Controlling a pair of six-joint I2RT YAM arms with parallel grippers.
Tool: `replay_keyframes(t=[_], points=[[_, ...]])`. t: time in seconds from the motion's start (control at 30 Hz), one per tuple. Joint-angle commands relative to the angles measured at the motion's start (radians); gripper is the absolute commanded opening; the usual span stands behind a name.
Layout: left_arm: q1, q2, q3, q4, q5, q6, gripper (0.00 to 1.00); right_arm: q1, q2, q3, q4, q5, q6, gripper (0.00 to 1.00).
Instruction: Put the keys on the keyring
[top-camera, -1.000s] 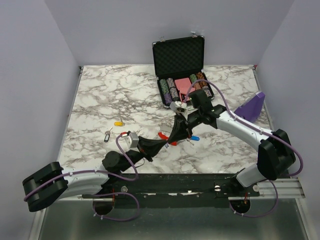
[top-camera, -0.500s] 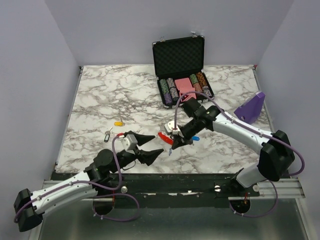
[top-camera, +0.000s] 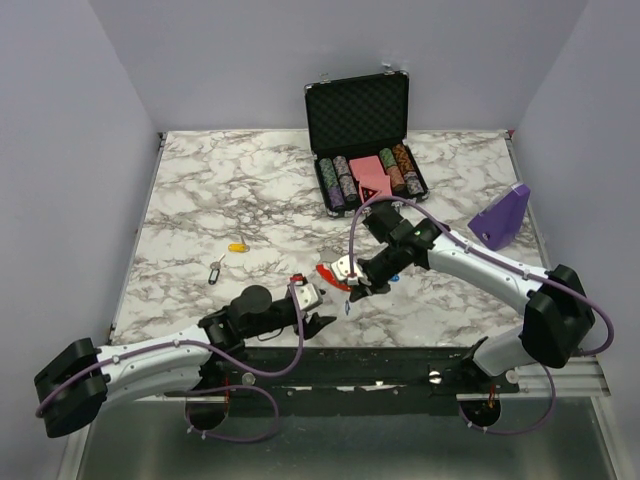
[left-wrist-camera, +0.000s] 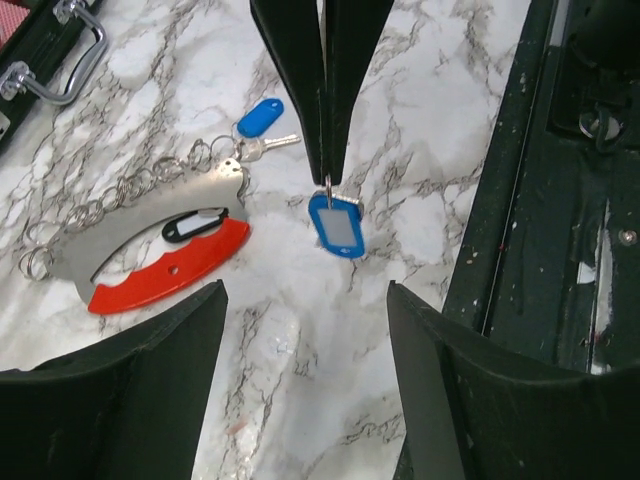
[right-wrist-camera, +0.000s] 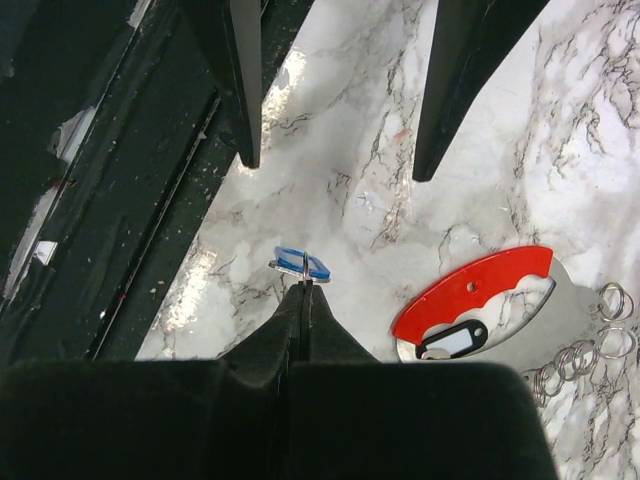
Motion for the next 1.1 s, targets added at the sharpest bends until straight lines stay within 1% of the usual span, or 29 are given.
replay_keyframes(t=[0.0, 0.17, 0.33, 0.37, 0.43, 0.7, 0.8, 0.97, 1.07], points=[[-0.004, 0.062, 0.045, 0.137, 0.049, 0.031, 0.68, 0.005, -0.018, -0.009, 0.007, 0.012, -0.02, 0.01], [-0.006, 0.139, 0.08, 0.152, 0.065, -0.001, 0.51, 0.006, -0.018, -0.009, 0.005, -0.012, -0.022, 0.01], [-0.006, 0.177, 0.084, 0.198, 0.092, -0.004, 0.41, 0.006, -0.017, -0.003, -0.001, -0.029, -0.02, 0.01], [-0.006, 0.179, 0.084, 0.201, 0.093, -0.03, 0.4, 0.008, -0.018, -0.003, 0.001, -0.031, -0.022, 0.01], [-0.006, 0.187, 0.084, 0.204, 0.095, -0.033, 0.36, 0.008, -0.017, 0.0, -0.004, -0.038, -0.022, 0.01], [-0.006, 0.211, 0.092, 0.224, 0.095, -0.052, 0.33, 0.006, -0.01, 0.007, -0.012, -0.066, -0.016, 0.01], [-0.006, 0.222, 0.098, 0.227, 0.102, -0.053, 0.31, 0.006, -0.012, 0.01, -0.012, -0.069, -0.014, 0.01], [-0.006, 0.234, 0.104, 0.223, 0.116, -0.055, 0.2, 0.008, -0.012, 0.01, -0.012, -0.071, -0.009, 0.01], [-0.006, 0.236, 0.106, 0.218, 0.122, -0.053, 0.16, 0.008, -0.01, 0.012, -0.01, -0.074, -0.009, 0.01]])
